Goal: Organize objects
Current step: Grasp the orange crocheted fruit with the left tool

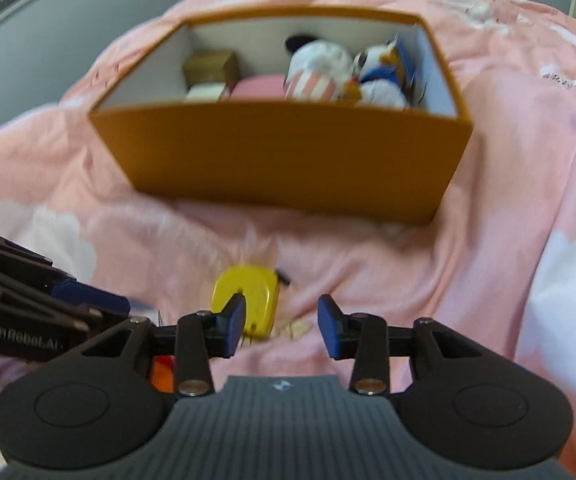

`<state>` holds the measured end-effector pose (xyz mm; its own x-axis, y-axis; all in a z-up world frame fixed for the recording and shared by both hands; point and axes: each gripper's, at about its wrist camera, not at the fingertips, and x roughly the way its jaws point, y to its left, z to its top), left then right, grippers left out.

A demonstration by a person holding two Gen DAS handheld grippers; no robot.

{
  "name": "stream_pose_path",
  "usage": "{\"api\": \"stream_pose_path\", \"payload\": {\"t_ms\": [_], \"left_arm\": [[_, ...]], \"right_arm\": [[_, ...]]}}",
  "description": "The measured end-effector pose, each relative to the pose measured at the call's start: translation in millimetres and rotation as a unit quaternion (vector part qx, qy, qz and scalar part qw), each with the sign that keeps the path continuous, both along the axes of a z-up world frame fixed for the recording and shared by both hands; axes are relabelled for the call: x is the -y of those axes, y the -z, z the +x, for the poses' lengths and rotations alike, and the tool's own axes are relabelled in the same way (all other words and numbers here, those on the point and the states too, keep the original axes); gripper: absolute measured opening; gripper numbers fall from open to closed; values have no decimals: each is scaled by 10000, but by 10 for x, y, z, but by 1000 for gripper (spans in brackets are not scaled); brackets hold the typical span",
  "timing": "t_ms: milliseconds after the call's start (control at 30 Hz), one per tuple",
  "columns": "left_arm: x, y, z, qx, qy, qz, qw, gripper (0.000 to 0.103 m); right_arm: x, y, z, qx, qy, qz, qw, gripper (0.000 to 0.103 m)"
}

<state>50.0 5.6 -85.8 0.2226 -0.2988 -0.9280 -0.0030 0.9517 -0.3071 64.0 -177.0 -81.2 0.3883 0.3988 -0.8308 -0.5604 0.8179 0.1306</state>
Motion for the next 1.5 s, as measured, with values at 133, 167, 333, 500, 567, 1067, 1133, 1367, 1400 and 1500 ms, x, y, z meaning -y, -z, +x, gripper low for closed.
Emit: {"api": "stream_pose_path", "payload": {"t_ms": [133,167,333,500,567,1067,1133,1367,1400,1500], "left_arm": [[-2,179,-77,-401,-129,19,9991,57],[-5,222,-78,-494,-144,-13,9987,57],[-35,383,-108,-709,-213,-353,9966,64],[-30,470,-117,-807,-206,-573,9949,61],[-1,481,-114,-819,-133,-634,9945,57],[-100,119,-189,146,-309,-286,9990,51],[-161,39,-169,394,-385,-220,9982,51],[-343,-8,-76,804,-741,112,9939,51],[-350,24,-58,795,-782,148,9937,51],[-393,125,-37,712,-914,117,9932,52]], "right_arm": [[-9,86,-56,-68,14,-132,9999,47],[3,100,-50,-96,47,-127,9999,47],[24,150,-16,-194,149,-147,9996,48],[-33,186,-16,-241,50,-206,9995,48],[-35,200,-14,-268,35,-218,9994,48],[-66,156,-30,-140,-51,-70,9999,48],[-82,142,-29,-89,-75,-59,9999,48],[-228,107,-8,82,-367,-47,9993,47],[-256,111,1,88,-405,-48,9991,47],[-308,121,36,77,-485,-39,9988,47]]}}
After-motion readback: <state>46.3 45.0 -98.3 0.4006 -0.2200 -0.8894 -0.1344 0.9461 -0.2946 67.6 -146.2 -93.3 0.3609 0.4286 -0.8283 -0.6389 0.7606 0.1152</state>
